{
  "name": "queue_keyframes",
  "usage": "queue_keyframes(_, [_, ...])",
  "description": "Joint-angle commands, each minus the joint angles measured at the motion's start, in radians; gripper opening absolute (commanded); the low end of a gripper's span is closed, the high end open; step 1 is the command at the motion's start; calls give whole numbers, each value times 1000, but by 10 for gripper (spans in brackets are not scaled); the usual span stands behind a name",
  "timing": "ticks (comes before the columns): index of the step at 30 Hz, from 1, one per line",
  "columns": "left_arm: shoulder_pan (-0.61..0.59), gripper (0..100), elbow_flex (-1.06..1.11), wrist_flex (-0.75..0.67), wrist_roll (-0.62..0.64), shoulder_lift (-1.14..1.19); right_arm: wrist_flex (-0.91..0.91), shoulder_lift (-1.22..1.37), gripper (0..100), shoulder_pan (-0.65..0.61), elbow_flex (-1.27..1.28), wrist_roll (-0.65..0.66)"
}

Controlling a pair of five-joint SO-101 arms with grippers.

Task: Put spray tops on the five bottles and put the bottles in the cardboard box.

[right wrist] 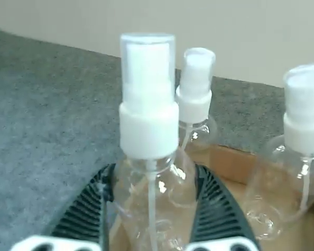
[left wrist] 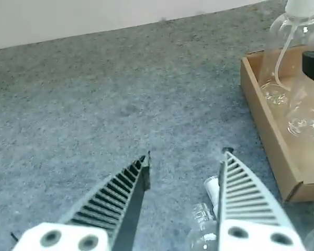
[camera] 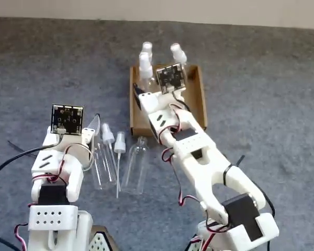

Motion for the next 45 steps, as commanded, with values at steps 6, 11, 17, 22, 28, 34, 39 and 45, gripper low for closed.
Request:
queue_keyframes(6, [15, 193, -2, -20, 8, 7, -54, 79, 3, -8, -111, 11])
queue_keyframes(11, [15, 193, 12, -26, 8, 7, -117, 170, 3, -7, -140, 11])
queue_keyframes(17, [47, 193, 16, -26, 5, 5, -130, 186, 3, -7, -140, 9])
queue_keyframes(22, [47, 193, 16, -26, 5, 5, -124, 186, 6, -8, -134, 14])
queue_keyframes(28, [47, 193, 16, -26, 5, 5, -120, 180, 81, -22, -134, 15])
queue_keyframes(34, [47, 193, 16, -26, 5, 5, -119, 180, 130, -47, -133, 15])
queue_keyframes(39, [47, 193, 16, -26, 5, 5, -117, 179, 132, -47, -131, 15])
queue_keyframes(45, [47, 193, 16, -26, 5, 5, -79, 179, 190, -47, -134, 15])
